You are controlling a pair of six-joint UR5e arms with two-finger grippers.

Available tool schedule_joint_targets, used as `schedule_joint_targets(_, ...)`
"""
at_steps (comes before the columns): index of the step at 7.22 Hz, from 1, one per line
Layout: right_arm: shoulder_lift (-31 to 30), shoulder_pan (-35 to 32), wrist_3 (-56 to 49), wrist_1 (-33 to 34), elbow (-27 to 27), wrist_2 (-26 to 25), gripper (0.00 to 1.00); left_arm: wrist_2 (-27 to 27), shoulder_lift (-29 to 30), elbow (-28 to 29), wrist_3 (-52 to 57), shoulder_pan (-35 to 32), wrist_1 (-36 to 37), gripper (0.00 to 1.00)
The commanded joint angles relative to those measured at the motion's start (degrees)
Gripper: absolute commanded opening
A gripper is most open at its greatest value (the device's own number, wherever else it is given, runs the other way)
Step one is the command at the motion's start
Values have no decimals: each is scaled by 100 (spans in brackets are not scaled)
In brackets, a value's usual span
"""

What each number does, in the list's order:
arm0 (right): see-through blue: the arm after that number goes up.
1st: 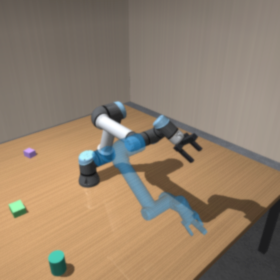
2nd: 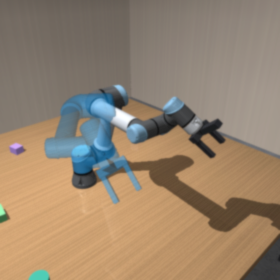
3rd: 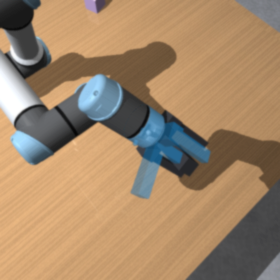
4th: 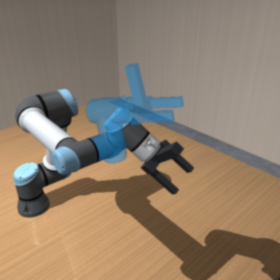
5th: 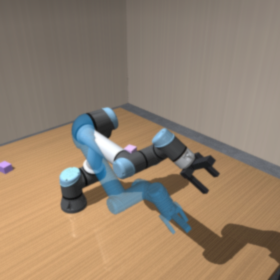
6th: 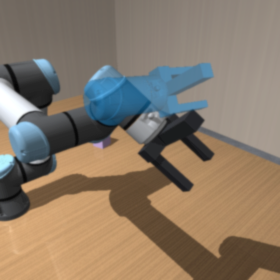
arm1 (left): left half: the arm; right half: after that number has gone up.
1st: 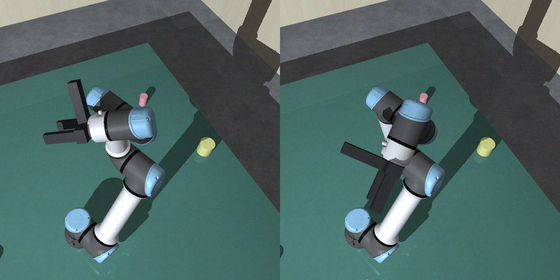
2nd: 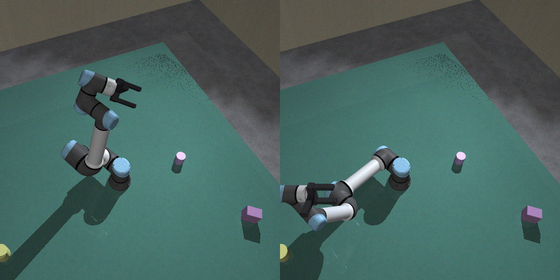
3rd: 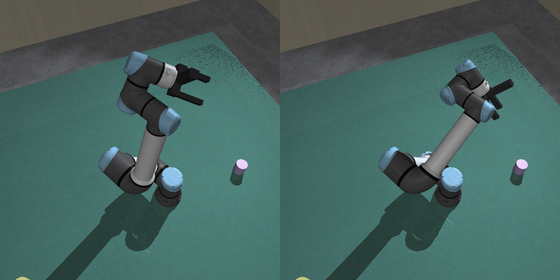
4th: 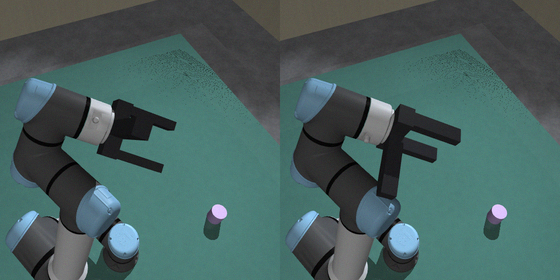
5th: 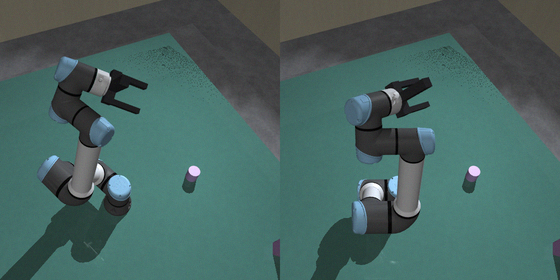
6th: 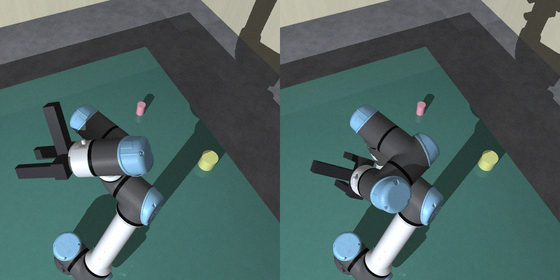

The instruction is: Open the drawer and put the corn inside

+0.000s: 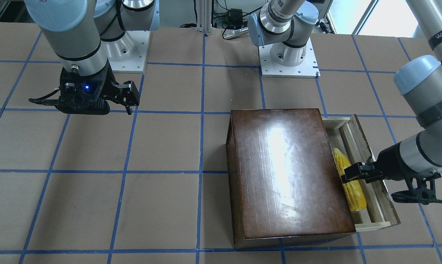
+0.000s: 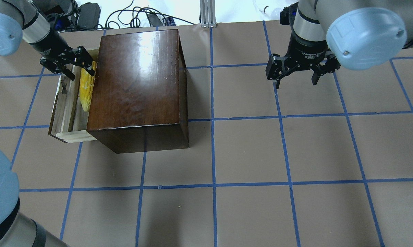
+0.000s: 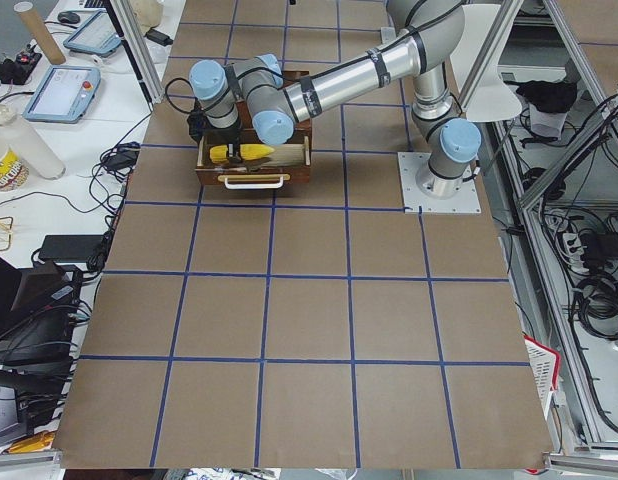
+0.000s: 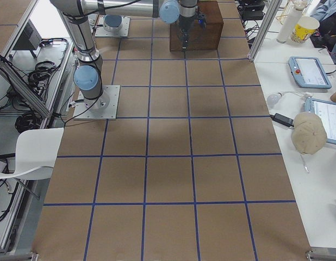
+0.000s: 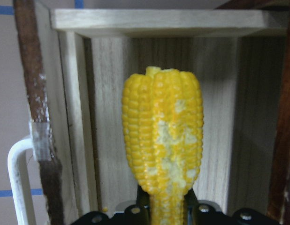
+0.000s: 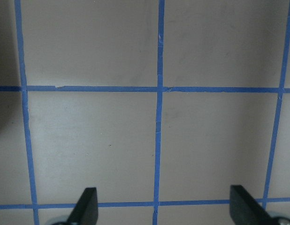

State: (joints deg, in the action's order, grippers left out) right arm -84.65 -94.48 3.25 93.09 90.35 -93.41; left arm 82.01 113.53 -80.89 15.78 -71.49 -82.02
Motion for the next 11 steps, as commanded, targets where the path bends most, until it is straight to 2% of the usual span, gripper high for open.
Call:
schedule_joint_targets(1,1,0,0,-1,0,-1,100,43,-225,99,-23,21,-226,100)
schedule_joint_targets(4,1,0,0,-1,0,-2,100,70,-638,843,-23,-5,-1331,100)
schedule_joint_targets(6,1,0,0,7,0,-1,100,122,-971,768,-442,-441,-1457,100)
schedule_joint_targets(7,1,0,0,8,0,7,100,636,-1086,776,-766,-819,-1579,100)
schedule_joint_targets(9,1,0,0,-1,0,25,100,738,-1149,750,-1130,-1557,-1616,100)
schedule_joint_targets(11,1,0,0,-1,0,25,100,729,-1367,138,-1200,-1868,-1555,100)
